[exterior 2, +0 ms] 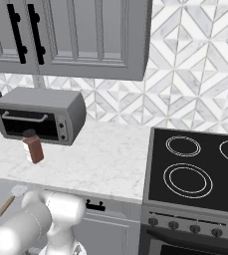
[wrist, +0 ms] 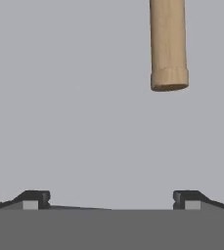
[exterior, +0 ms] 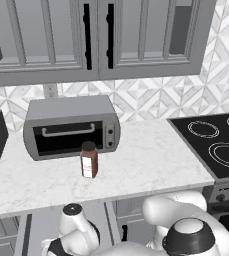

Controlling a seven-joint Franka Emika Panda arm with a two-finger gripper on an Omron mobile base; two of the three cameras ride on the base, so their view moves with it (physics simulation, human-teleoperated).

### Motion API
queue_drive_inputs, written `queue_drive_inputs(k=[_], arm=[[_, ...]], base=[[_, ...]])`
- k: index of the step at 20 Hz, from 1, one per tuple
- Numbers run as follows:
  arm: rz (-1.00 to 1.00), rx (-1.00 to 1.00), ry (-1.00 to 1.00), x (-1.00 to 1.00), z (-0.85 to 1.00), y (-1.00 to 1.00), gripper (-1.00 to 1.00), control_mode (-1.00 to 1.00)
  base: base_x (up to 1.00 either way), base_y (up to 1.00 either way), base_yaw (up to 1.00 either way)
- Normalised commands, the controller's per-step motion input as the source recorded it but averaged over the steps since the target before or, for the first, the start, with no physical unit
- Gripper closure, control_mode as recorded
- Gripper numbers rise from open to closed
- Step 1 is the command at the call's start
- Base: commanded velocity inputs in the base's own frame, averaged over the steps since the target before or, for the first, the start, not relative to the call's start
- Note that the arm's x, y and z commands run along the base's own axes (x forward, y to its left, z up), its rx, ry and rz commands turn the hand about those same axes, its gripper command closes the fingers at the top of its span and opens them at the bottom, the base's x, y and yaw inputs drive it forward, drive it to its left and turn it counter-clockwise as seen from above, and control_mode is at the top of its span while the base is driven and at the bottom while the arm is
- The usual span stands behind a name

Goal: Pick the pizza cutter from the drawer and place it on the counter.

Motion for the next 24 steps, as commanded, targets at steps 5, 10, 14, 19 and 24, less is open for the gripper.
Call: queue_drive_inputs(k=[5, 10, 14, 19, 24], arm=[[0.05, 0.0, 0.04, -0.58, -0.09, 0.18, -1.0, -1.0], [0.04, 0.0, 0.0, -0.94, -0.01, 0.23, -1.0, -1.0], [0.01, 0.0, 0.0, -0.86, 0.0, 0.22, -1.0, -1.0], [0.0, 0.0, 0.0, -0.81, 0.0, 0.13, -1.0, -1.0], [0.01, 0.0, 0.0, -0.64, 0.0, 0.02, -1.0, -1.0]], base=[[0.0, 0.0, 0.0], [0.0, 0.0, 0.0], [0.0, 0.0, 0.0], [0.0, 0.0, 0.0], [0.0, 0.0, 0.0]])
